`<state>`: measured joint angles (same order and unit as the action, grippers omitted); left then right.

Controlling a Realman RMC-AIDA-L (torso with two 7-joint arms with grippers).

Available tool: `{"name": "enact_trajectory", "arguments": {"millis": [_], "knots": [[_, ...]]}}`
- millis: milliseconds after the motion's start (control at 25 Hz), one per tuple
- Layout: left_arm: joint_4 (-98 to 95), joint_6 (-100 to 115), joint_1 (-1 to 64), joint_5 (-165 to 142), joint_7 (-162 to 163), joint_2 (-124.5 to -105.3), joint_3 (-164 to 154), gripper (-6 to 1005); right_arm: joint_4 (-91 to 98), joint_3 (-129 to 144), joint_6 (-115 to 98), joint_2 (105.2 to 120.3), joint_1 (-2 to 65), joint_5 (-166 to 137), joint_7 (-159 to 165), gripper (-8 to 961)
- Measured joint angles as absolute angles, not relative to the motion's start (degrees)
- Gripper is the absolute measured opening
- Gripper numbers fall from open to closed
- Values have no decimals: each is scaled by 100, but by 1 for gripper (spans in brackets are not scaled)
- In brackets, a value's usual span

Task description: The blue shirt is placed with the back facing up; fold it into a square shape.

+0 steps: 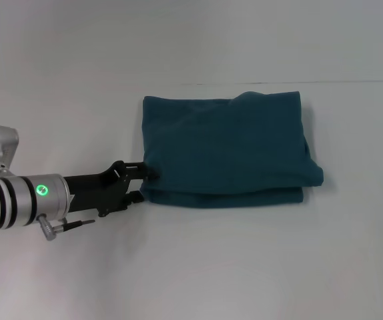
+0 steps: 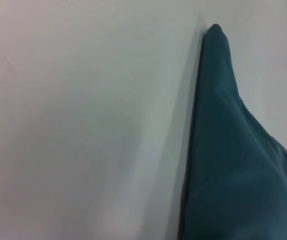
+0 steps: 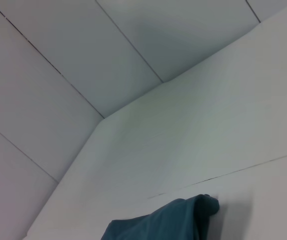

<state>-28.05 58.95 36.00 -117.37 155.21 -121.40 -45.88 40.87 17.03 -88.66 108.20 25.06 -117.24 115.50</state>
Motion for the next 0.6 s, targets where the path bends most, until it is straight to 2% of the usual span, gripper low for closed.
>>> {"name": "enact_trajectory", "arguments": {"millis": [240, 480, 600], "knots": [[-2755, 5715, 3591, -11735, 15376, -12153, -4520, 578, 4087, 1697, -8864, 10819, 2496, -11714, 11528, 836], [-2734, 5748, 3557, -11730, 15325, -12175, -4517, 370, 4087, 1696, -8869, 10821, 2496, -11710, 11525, 839], [-2728, 5778, 3556, -11718, 15311, -12198, -4517, 186, 4076, 1696, -8869, 10824, 2491, -11707, 11526, 841]]}}
